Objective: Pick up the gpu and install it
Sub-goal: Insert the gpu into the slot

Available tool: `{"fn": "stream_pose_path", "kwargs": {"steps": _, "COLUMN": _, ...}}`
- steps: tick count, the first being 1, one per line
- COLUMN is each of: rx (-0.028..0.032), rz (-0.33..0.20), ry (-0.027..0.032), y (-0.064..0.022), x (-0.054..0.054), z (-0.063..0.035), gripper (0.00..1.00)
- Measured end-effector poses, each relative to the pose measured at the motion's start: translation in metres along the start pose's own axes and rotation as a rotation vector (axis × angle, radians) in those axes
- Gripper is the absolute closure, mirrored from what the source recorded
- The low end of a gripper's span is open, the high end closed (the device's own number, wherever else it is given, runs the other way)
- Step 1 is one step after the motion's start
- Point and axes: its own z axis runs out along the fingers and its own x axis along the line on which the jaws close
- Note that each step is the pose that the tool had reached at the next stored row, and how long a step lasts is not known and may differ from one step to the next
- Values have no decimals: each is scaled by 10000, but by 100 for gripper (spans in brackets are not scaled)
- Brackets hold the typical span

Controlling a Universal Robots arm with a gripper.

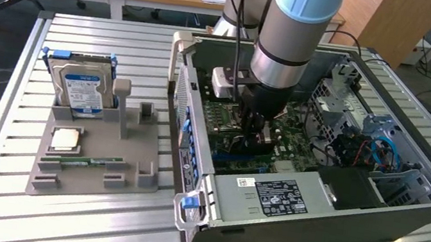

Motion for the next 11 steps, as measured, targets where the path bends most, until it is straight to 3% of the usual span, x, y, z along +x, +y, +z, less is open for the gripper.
{"fn": "stream_pose_path", "kwargs": {"steps": 11, "rx": 19, "rz": -1, "ry": -5, "y": 4, "x": 0, "z": 14, "gripper": 74}}
